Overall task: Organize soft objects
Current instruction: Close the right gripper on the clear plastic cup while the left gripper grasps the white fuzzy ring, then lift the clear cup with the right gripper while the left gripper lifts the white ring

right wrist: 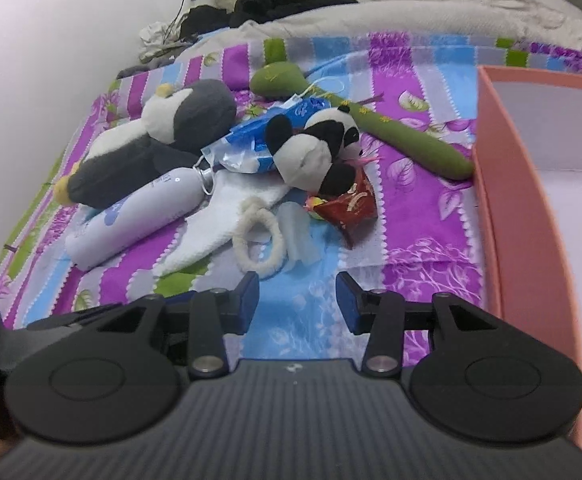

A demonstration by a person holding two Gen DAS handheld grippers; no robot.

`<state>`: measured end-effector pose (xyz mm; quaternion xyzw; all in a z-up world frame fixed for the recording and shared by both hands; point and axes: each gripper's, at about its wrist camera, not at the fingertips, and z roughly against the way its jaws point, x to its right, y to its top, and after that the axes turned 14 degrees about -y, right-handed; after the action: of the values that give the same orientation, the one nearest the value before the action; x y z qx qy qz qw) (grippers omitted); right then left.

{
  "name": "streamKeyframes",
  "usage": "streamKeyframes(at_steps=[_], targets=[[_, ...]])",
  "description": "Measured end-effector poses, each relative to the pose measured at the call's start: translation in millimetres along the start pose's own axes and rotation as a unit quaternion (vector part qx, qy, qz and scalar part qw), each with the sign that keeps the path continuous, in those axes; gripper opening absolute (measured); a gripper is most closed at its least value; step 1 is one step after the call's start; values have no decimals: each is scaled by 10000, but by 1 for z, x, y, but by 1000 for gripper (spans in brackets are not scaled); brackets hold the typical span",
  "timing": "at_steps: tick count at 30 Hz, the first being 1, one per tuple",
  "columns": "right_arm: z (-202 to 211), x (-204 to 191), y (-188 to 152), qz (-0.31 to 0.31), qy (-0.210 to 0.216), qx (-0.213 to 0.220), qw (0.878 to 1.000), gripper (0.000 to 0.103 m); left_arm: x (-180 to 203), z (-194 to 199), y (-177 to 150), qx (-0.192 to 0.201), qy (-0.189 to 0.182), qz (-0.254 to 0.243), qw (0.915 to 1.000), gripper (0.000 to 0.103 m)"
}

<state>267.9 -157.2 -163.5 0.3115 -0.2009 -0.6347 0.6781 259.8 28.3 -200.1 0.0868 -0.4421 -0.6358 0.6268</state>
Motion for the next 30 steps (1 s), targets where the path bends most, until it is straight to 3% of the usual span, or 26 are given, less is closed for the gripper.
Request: streamKeyframes(at_steps=[3, 7, 11, 13, 15, 17, 18, 21, 30], targets=[[-15, -3, 6, 11, 0, -11, 10000, 46, -7, -15, 3, -26, -39, 51, 10000, 55], [-32, -9, 12, 43, -18, -38, 10000, 35, -15, -30, 6, 8, -52, 24, 10000, 55], [-50, -12, 16, 60, 13, -106, 9999, 34, -22, -42, 11, 48, -83, 2, 10000, 53], [-58, -14, 17, 58, 35, -163, 9998, 34, -25, -47, 12, 70, -95, -4, 9999, 45], [-66, -16, 18, 20, 94, -244, 9997, 34, -28, -51, 13, 64, -157, 62, 9998, 25], [-72, -17, 19, -23, 123, -312, 9994, 33, -32, -53, 14, 84, -181, 227, 9995, 18], [-75, -18, 20, -27, 132, -341, 9993, 26, -35, -53, 15, 107, -212, 322, 9992, 15], [-76, -21, 21, -32, 246, -365, 9990, 13, -39, -51, 16, 165, -301, 500, 9982, 8], [-46, -19, 13, 48, 159, -246, 9996, 11, -29, -26, 4, 236, -361, 689, 9967, 4]])
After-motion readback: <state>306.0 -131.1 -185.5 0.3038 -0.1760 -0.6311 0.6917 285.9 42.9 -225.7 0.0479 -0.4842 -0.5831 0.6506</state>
